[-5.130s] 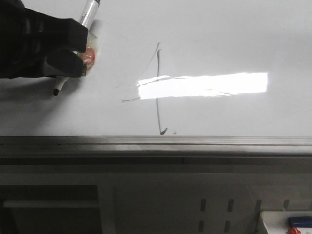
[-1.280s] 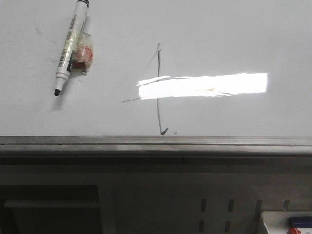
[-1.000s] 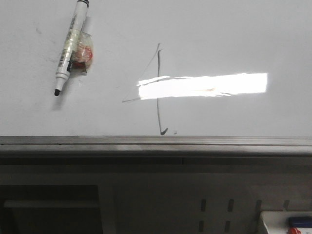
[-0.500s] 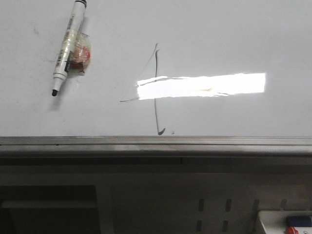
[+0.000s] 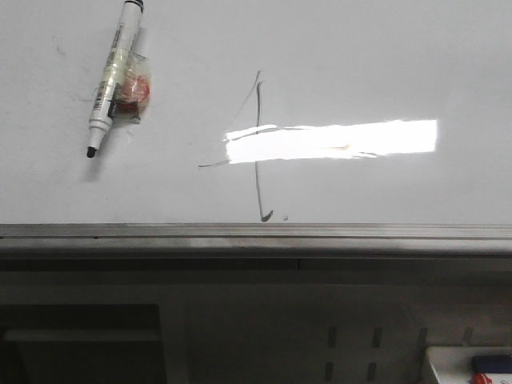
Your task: Write number 4 on whiteboard
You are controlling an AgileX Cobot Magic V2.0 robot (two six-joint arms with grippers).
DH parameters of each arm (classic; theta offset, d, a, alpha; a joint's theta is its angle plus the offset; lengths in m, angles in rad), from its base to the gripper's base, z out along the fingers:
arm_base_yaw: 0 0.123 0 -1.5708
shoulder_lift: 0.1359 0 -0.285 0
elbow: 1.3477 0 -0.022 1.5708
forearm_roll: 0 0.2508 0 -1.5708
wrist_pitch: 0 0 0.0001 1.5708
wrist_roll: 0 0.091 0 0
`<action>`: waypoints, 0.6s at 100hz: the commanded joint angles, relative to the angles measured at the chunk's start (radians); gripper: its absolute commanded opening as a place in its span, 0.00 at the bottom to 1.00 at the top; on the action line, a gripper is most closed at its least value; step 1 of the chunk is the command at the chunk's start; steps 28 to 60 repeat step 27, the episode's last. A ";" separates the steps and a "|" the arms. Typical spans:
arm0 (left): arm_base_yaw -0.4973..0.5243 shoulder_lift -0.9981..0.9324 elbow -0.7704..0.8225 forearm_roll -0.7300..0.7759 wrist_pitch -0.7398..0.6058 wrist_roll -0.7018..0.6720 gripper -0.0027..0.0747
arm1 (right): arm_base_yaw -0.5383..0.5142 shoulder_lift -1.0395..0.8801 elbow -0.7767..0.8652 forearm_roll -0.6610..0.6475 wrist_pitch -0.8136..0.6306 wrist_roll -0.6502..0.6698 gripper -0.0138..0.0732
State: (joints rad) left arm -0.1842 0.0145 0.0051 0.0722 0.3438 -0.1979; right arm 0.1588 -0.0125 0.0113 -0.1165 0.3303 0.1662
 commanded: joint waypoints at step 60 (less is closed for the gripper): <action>0.000 0.009 0.034 -0.009 -0.048 -0.007 0.01 | -0.007 -0.012 0.023 -0.002 -0.020 -0.002 0.11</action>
